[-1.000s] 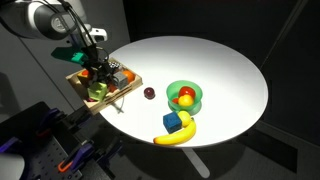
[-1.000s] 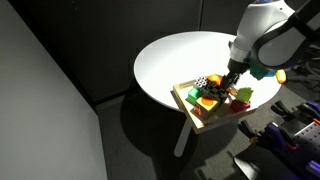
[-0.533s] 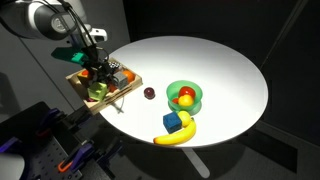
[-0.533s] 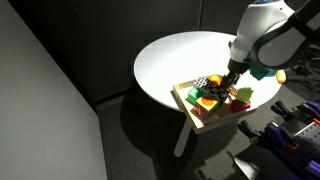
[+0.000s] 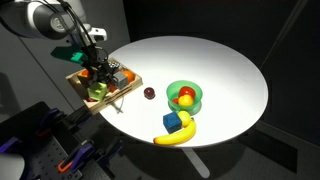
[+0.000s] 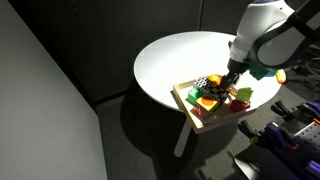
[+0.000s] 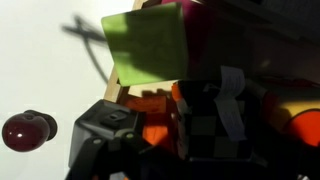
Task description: Put the grey and yellow blocks in the box.
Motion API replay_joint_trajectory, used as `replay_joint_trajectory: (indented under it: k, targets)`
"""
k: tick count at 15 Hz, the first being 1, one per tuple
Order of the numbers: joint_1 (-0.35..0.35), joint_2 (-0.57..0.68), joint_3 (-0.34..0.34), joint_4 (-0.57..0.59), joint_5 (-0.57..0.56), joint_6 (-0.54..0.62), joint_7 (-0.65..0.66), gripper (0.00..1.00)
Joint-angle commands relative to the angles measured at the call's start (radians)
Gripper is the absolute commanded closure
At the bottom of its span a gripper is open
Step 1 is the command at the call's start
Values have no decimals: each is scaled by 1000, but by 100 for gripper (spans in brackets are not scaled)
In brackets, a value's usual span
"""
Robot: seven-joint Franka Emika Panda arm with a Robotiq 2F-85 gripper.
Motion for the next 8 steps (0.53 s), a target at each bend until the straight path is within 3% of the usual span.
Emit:
replay_joint_trajectory:
  k: [1, 8]
  targets:
    - [0, -68, 22, -32, 66, 7, -24, 0]
    - [5, -182, 25, -78, 79, -29, 5, 0]
